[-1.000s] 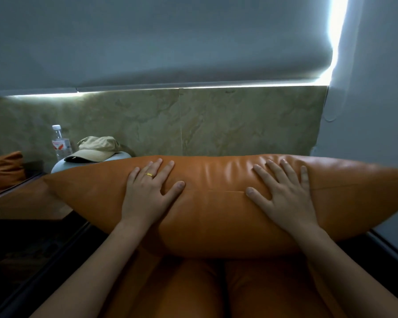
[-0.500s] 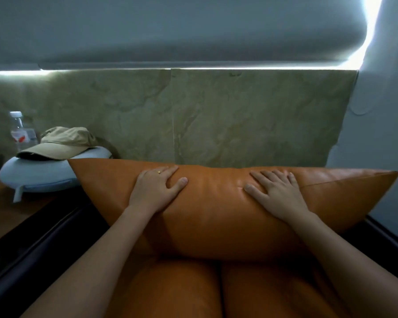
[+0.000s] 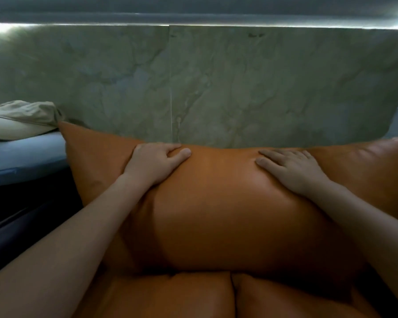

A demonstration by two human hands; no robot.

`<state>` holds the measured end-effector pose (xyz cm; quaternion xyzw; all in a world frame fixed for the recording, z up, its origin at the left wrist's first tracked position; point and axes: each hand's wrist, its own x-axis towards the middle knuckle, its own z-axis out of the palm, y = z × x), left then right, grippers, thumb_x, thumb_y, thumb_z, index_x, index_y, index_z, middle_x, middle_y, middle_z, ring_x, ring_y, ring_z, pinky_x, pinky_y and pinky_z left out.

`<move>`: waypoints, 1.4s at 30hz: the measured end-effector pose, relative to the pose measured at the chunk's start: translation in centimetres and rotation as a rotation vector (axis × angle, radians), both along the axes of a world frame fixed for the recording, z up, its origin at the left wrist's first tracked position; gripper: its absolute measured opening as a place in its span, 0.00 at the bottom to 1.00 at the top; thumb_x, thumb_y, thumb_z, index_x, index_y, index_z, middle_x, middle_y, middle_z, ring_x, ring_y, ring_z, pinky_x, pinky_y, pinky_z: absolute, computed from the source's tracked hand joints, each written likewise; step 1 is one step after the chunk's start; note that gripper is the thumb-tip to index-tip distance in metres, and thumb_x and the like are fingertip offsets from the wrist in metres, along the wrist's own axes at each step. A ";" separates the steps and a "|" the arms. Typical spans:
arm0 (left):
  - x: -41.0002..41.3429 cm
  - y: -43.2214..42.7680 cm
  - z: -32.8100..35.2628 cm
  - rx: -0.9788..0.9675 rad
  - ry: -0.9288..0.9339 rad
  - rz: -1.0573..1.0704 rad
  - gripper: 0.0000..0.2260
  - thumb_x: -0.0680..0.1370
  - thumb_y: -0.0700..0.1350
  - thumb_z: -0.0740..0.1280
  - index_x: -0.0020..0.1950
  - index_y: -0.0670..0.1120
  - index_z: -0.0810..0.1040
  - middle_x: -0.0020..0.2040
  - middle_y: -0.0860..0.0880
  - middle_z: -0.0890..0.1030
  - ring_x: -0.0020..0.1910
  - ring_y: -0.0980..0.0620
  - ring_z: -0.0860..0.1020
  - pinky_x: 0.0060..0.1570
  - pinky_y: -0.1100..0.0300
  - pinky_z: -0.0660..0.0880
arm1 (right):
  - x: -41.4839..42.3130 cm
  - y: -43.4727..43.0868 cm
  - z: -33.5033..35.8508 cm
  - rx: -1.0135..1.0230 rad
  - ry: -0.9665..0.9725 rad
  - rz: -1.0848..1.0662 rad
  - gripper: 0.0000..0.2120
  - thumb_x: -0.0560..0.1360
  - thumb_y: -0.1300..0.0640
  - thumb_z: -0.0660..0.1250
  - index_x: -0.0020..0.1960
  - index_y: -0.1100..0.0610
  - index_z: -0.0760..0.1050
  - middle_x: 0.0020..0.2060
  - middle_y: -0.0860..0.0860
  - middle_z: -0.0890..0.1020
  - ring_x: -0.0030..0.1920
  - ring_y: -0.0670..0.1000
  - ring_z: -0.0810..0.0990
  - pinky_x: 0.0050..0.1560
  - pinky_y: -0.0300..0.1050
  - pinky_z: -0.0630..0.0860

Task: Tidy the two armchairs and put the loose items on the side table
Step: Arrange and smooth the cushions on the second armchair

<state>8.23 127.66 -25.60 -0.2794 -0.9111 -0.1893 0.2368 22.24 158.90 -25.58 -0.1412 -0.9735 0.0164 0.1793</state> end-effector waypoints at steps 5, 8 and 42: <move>-1.8 1.2 0.8 -0.002 -0.033 -0.019 0.27 0.78 0.71 0.53 0.66 0.59 0.79 0.65 0.52 0.80 0.66 0.47 0.76 0.67 0.47 0.67 | -2.6 0.9 0.6 -0.024 -0.010 0.014 0.35 0.74 0.24 0.42 0.75 0.35 0.64 0.75 0.48 0.69 0.75 0.56 0.65 0.76 0.60 0.54; -2.7 1.7 1.3 -0.034 -0.072 -0.007 0.26 0.79 0.70 0.52 0.66 0.59 0.79 0.66 0.51 0.80 0.66 0.45 0.76 0.67 0.46 0.68 | -3.6 1.1 1.2 -0.077 -0.052 0.003 0.31 0.77 0.26 0.44 0.73 0.36 0.67 0.74 0.49 0.71 0.74 0.57 0.66 0.75 0.60 0.56; 17.2 -11.8 -8.3 -0.027 -0.292 0.115 0.33 0.79 0.66 0.57 0.81 0.57 0.53 0.82 0.54 0.45 0.81 0.51 0.44 0.72 0.39 0.63 | 15.4 -11.5 -6.6 -0.230 -0.011 -0.172 0.35 0.80 0.33 0.46 0.82 0.46 0.43 0.82 0.50 0.42 0.80 0.54 0.36 0.77 0.61 0.35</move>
